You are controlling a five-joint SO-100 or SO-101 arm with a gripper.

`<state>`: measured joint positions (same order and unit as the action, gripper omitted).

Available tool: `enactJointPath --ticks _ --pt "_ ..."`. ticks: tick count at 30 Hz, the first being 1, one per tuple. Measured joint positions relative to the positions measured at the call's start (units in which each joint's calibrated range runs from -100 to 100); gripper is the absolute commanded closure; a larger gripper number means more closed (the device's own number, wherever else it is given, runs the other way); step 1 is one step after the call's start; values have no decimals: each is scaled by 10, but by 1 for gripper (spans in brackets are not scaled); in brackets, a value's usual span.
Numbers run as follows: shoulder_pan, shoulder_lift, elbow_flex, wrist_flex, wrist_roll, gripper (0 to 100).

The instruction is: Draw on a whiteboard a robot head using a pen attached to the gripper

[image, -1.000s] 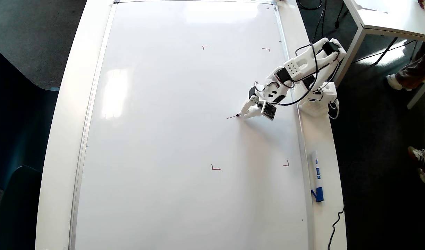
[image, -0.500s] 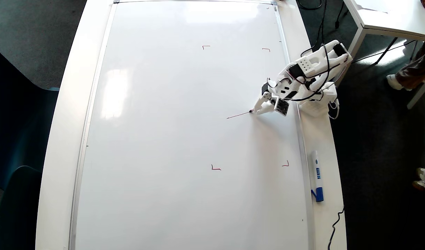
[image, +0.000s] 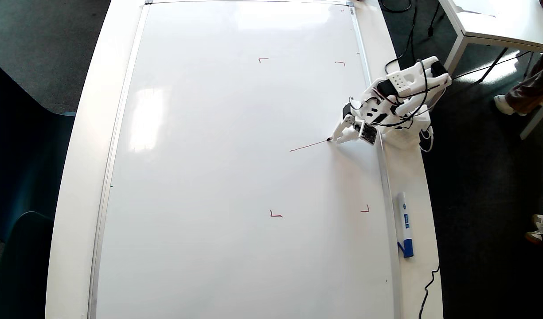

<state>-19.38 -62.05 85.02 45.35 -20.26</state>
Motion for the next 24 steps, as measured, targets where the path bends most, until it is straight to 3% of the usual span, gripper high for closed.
enactJointPath --ticks 24 --pt "17 -46 18 56 -12 99"
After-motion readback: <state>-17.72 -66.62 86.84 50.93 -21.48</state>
